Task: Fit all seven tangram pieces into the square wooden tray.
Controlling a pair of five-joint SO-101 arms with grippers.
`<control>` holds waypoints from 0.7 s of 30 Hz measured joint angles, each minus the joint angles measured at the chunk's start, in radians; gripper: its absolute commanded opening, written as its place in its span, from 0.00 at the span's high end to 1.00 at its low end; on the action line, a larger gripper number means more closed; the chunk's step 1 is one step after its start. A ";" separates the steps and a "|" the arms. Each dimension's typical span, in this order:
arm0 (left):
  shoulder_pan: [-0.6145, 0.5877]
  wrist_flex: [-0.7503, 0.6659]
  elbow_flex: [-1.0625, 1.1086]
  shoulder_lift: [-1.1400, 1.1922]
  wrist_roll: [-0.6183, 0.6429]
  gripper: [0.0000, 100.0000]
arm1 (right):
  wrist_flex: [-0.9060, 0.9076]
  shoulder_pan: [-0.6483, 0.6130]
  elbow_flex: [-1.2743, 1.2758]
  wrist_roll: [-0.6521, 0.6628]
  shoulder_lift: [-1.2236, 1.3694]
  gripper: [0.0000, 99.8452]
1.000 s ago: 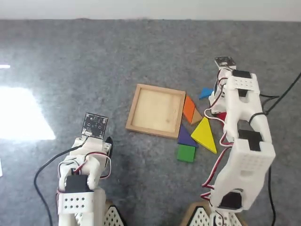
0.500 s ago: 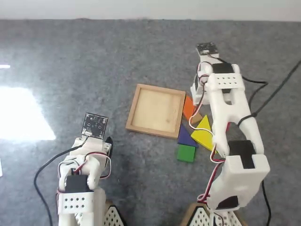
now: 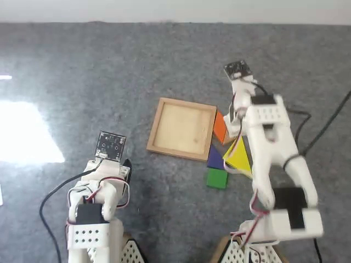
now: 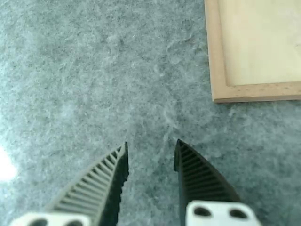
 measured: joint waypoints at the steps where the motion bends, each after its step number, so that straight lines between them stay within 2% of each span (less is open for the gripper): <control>1: 0.000 0.000 0.000 0.000 0.000 0.85 | -0.063 -0.003 0.080 -0.006 -0.048 0.76; 4: 0.000 0.000 0.000 0.000 0.000 0.85 | -0.238 0.003 0.315 -0.040 -0.172 0.76; 7: 0.000 0.000 0.000 0.000 0.000 0.85 | -0.301 0.000 0.450 -0.077 -0.261 0.76; 14: 0.000 0.000 0.000 0.000 0.000 0.85 | -0.339 0.064 0.471 -0.098 -0.308 0.76; 21: 0.000 0.000 0.000 0.000 0.000 0.85 | -0.330 0.044 0.457 -0.097 -0.252 0.76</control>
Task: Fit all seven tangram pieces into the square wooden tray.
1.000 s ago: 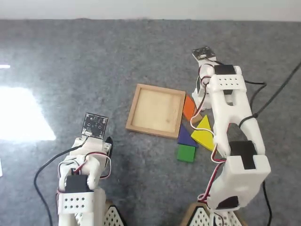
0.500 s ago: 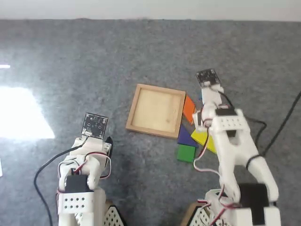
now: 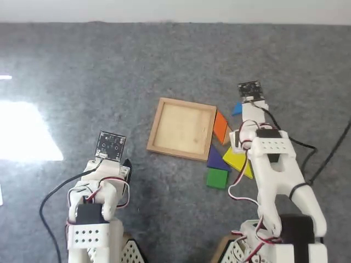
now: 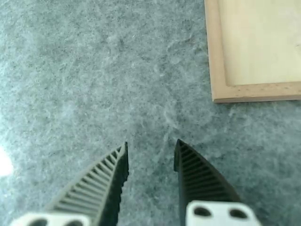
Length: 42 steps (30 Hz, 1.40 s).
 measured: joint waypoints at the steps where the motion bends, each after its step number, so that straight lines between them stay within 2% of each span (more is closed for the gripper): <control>1: 0.000 0.000 0.000 0.000 0.000 0.85 | 0.020 -0.008 -0.011 0.011 0.006 0.76; 4: 0.000 0.000 0.000 0.000 0.000 0.85 | 0.058 -0.006 -0.038 0.031 0.012 0.75; 8: 0.000 0.000 0.000 0.000 0.000 0.85 | 0.087 -0.009 -0.078 0.044 0.014 0.70; 13: 0.000 0.000 0.000 0.000 0.000 0.85 | 0.198 0.018 -0.235 0.097 0.074 0.69; 19: 0.000 0.000 0.000 0.000 0.000 0.85 | 0.255 0.029 -0.422 0.163 0.269 0.68; 23: 0.000 0.000 0.000 0.000 0.000 0.85 | 0.259 0.051 -0.555 0.183 0.451 0.62; 28: 0.000 0.000 0.000 0.000 0.000 0.85 | 0.296 0.094 -0.689 0.292 0.609 0.56; 36: 0.000 0.000 0.000 0.000 0.000 0.85 | 0.305 0.112 -0.724 0.384 0.628 0.56; 42: 0.000 0.000 0.000 0.000 0.000 0.85 | 0.305 0.121 -0.736 0.388 0.689 0.70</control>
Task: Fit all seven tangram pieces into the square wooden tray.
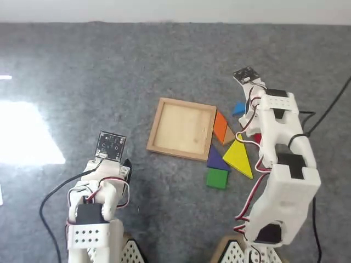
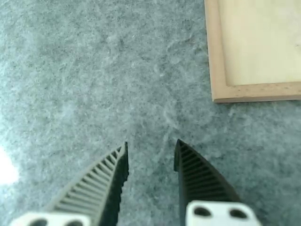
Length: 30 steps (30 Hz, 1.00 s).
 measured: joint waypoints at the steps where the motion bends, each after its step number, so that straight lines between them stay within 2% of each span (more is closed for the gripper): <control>1: 0.000 0.000 0.000 0.000 0.000 0.85 | 0.000 0.003 -0.005 0.000 0.005 0.71; 7: 0.000 0.000 0.000 0.000 0.000 0.85 | 0.002 0.005 -0.012 -0.002 0.009 0.71; 30: 0.000 0.000 0.000 0.000 0.000 0.85 | 0.068 0.068 -0.031 -0.144 0.008 0.71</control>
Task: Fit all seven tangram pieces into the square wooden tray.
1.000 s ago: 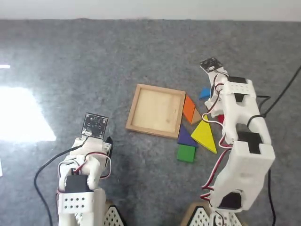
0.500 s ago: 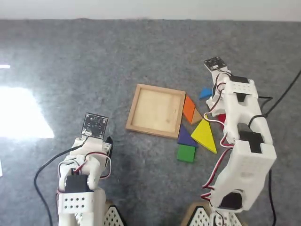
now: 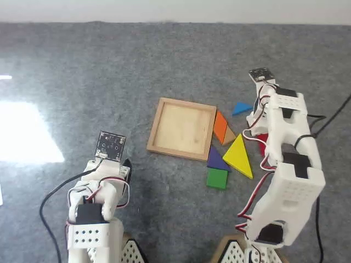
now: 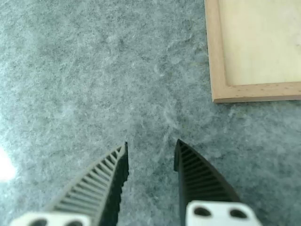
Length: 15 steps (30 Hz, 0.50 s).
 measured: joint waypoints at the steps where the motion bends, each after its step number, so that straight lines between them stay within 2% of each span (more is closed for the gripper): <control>1: 0.000 0.000 0.000 0.000 0.000 0.85 | 0.000 0.005 -0.002 -0.002 0.000 0.71; 11: 0.000 0.000 0.000 0.000 0.000 0.85 | 0.043 0.012 -0.002 -0.077 -0.015 0.71; 15: 0.000 0.000 0.000 0.000 -0.002 0.85 | 0.078 0.055 0.005 -0.114 -0.074 0.71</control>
